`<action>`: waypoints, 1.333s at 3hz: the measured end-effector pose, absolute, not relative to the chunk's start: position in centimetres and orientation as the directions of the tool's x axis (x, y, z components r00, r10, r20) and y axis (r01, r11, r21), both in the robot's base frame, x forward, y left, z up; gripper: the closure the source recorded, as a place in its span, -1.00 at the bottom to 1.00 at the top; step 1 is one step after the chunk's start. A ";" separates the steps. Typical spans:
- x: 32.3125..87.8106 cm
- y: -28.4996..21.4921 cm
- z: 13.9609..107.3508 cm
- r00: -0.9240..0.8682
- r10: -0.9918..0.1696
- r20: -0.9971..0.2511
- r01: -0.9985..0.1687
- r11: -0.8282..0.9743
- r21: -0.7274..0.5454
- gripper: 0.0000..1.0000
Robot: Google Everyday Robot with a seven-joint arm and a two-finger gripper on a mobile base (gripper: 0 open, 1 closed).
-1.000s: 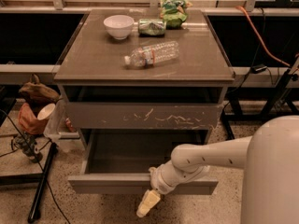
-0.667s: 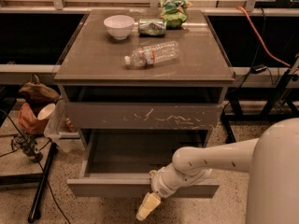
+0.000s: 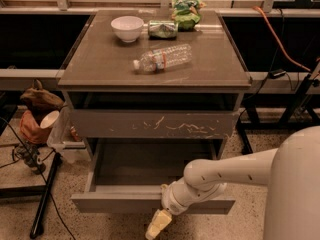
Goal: Open middle drawer
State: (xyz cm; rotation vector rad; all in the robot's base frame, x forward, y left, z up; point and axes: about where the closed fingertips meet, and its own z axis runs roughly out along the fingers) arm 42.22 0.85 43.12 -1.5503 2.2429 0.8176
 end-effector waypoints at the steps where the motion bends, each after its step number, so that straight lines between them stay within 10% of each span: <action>1: 42.3 0.9 43.1 -0.376 -0.756 -0.535 -0.923 0.258 0.284 -1.00; 4: 41.8 -1.2 46.6 -0.384 -0.745 -0.546 -0.923 0.301 0.239 -1.00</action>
Offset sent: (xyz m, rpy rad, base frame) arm -0.1056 -0.0166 0.0022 0.0048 0.1127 -0.1018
